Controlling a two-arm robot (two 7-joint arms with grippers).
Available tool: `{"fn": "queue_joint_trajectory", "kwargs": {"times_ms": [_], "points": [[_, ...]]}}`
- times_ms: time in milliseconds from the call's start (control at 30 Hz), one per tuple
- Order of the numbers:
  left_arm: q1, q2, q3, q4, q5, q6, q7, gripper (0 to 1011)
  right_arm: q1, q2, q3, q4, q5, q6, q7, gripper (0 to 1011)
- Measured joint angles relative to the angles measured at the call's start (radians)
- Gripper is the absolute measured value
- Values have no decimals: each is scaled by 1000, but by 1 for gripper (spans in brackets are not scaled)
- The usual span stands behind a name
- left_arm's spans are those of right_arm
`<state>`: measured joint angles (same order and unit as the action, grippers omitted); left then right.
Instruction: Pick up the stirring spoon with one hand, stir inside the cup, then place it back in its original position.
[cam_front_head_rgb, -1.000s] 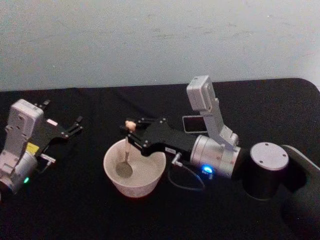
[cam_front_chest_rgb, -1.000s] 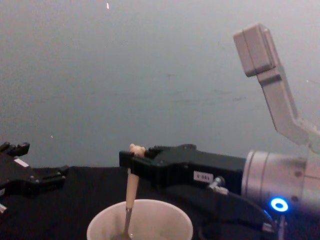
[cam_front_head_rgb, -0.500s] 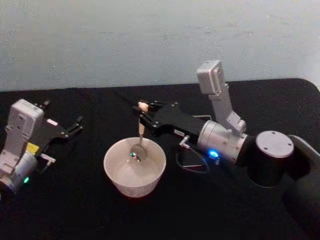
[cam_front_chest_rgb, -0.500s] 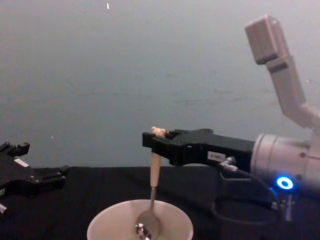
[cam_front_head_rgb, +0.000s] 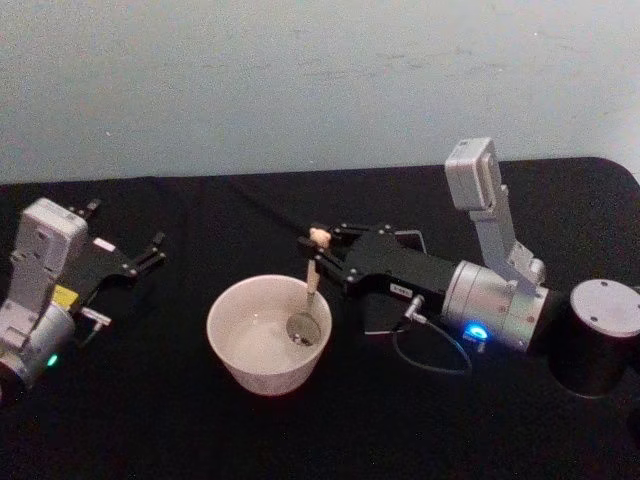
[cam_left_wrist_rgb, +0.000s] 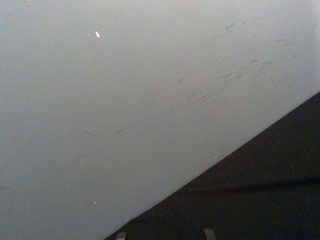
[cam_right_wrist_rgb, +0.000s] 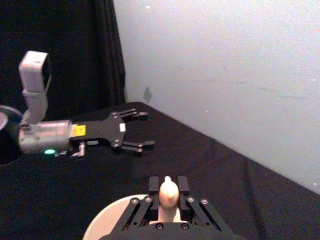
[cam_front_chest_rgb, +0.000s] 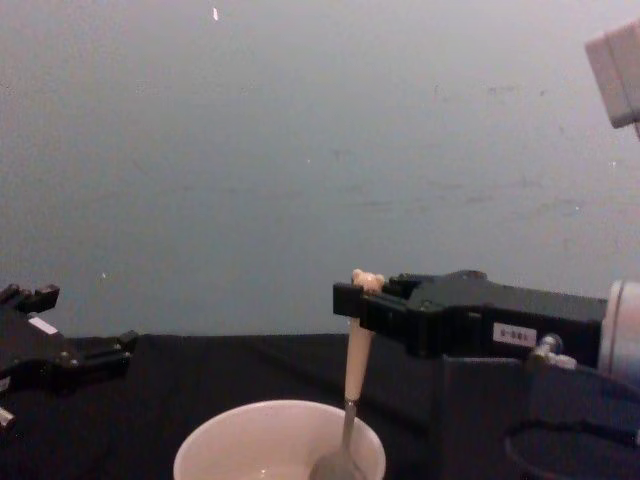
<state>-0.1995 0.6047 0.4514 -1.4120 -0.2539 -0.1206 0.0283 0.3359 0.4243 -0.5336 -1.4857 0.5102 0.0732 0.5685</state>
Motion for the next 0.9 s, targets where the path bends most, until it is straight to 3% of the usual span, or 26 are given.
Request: {"fn": "queue_joint_trajectory", "kwargs": {"times_ms": [333, 633, 900], "points": [[0, 0, 0, 0, 0, 0, 0, 1001, -19, 17, -36, -32, 6, 15, 15, 214], [0, 0, 0, 0, 0, 0, 0, 1001, 12, -31, -77, 0, 0, 31, 2, 214], [0, 0, 0, 0, 0, 0, 0, 1001, 60, -98, -94, 76, -22, 37, -34, 214]]}}
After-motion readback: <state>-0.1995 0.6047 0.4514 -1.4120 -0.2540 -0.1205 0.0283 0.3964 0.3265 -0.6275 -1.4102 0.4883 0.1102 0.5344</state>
